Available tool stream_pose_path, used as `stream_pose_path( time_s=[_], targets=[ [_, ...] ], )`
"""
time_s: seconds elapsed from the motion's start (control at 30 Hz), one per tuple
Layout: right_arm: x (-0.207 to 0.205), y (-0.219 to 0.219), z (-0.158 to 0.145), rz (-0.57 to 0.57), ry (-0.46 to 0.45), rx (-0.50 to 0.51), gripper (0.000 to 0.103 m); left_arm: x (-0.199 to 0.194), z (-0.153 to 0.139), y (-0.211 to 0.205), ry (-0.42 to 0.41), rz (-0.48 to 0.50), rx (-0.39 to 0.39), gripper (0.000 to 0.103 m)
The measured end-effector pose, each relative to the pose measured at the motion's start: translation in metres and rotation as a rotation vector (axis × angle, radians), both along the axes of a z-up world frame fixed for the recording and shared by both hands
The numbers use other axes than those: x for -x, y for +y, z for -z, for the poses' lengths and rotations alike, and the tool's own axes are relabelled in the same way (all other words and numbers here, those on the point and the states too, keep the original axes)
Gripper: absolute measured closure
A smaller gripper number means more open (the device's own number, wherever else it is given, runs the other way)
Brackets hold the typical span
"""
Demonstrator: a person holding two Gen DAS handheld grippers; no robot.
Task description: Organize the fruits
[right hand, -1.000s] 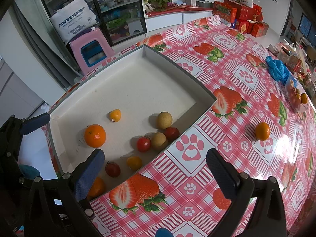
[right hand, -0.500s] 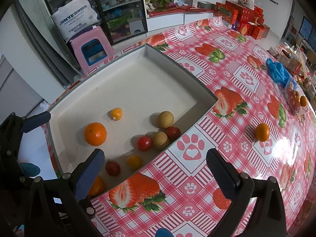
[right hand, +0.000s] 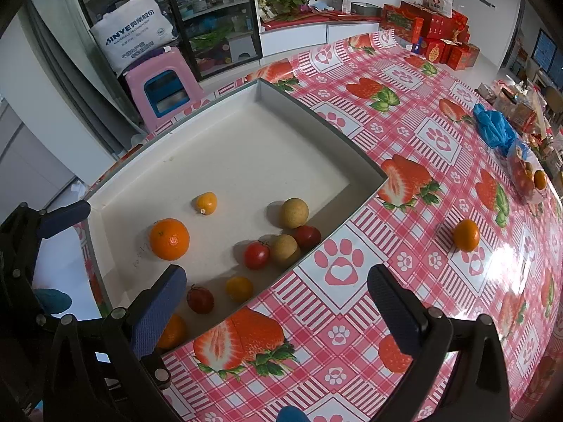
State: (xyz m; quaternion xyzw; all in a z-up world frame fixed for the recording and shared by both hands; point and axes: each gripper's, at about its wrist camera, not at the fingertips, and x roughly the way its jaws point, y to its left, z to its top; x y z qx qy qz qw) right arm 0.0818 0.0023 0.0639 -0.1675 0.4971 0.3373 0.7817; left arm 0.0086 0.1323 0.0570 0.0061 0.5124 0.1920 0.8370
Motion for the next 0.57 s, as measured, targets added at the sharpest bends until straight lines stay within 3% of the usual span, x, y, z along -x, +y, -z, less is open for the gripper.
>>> stream_pose_path(
  time_s=[0.57],
  targets=[
    [0.0044,0.0000,-0.0038,-0.010,-0.009,-0.007,0.000,0.0050,0.0023,-0.0007,0.005,0.006,-0.014,0.000]
  ],
)
